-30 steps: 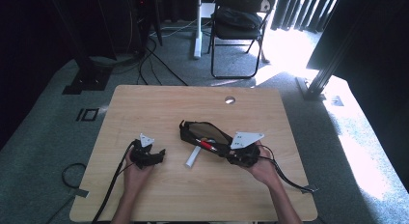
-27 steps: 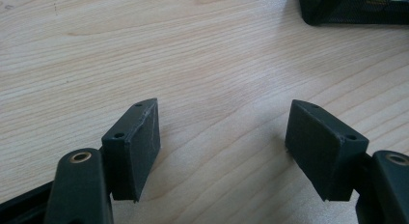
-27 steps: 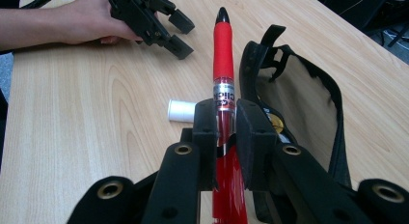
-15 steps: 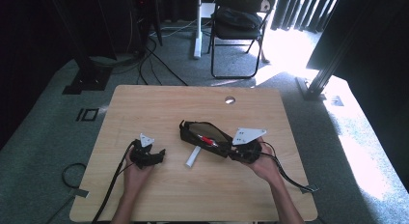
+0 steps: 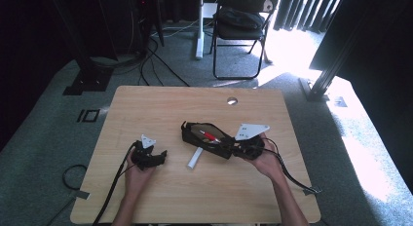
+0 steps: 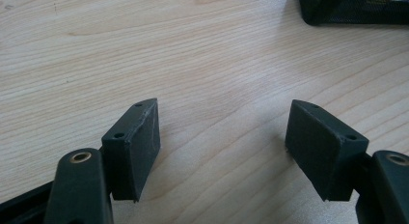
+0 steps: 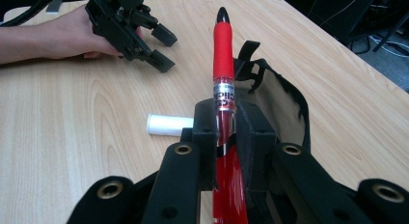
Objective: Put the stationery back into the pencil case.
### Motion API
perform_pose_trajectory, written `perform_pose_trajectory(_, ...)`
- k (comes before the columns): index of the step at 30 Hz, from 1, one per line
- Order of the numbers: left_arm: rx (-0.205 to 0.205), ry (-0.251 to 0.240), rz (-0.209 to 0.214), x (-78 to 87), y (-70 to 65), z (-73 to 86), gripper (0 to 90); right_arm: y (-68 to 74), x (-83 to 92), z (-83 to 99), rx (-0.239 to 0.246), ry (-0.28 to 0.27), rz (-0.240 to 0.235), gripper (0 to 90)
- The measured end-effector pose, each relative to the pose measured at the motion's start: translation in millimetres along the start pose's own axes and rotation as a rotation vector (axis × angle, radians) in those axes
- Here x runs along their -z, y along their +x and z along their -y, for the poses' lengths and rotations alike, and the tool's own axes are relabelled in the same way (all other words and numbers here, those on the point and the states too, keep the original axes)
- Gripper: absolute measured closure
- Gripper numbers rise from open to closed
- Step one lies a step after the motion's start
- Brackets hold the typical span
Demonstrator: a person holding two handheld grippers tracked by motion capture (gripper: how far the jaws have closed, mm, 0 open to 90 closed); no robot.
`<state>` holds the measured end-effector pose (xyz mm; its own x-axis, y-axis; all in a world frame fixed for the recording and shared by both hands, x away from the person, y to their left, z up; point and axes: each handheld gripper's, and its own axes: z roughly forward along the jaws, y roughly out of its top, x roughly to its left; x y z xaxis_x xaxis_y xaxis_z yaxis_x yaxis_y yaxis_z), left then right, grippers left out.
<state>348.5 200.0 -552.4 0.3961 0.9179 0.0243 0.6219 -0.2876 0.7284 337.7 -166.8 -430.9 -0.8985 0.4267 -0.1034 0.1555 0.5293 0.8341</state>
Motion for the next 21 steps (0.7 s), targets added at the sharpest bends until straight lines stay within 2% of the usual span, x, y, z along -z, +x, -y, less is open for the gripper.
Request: perform_pose_trajectory(21, 0.001, 0.000, 0.000, 0.0, 0.0, 0.0, 28.7, -13.9, -1.7, -6.9, -0.012, -0.001, 0.007, 79.5)
